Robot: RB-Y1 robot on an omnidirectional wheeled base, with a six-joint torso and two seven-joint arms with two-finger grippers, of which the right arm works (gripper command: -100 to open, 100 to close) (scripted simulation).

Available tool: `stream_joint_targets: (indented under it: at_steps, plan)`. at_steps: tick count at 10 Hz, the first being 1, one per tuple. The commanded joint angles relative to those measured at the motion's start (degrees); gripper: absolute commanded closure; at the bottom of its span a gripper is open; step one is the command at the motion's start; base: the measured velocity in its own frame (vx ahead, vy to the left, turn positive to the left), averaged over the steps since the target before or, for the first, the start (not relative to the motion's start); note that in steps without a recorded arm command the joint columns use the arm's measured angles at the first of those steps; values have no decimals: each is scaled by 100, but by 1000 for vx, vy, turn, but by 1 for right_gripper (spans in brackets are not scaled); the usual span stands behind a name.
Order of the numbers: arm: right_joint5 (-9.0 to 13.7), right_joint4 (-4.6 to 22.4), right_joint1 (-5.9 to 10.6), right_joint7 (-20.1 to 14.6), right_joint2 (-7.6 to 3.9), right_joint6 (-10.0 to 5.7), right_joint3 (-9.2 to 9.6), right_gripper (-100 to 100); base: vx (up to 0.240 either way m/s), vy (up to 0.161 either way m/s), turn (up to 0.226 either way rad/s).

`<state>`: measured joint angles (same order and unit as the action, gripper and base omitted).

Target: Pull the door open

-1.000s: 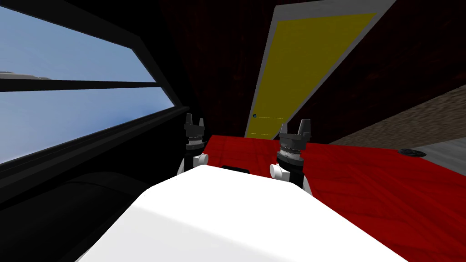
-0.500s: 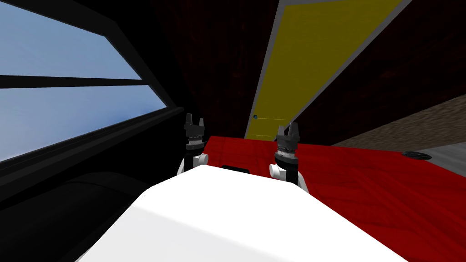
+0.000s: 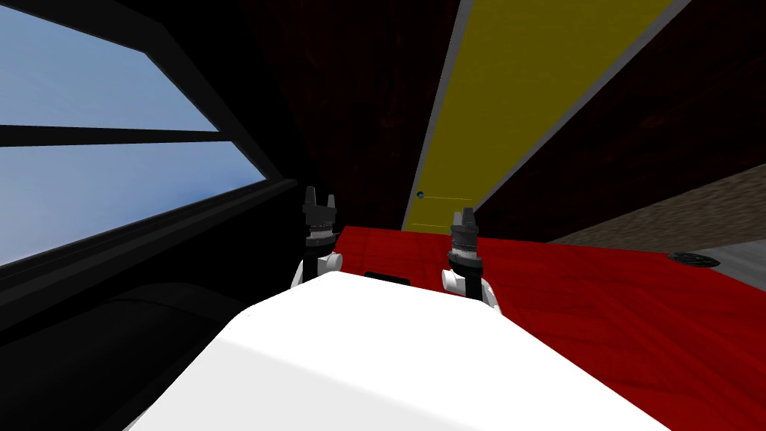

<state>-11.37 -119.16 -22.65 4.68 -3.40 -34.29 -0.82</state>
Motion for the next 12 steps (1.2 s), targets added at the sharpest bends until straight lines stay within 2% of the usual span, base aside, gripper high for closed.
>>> stream_joint_targets:
  at_steps: [1, 12]
  plan:
    - [-44, 175, 26, 153, -40, -61, -65, -100, 113, -5, -3]
    - [-437, 1471, 324, 1231, -155, -379, -391, -100, 100, -3, -3]
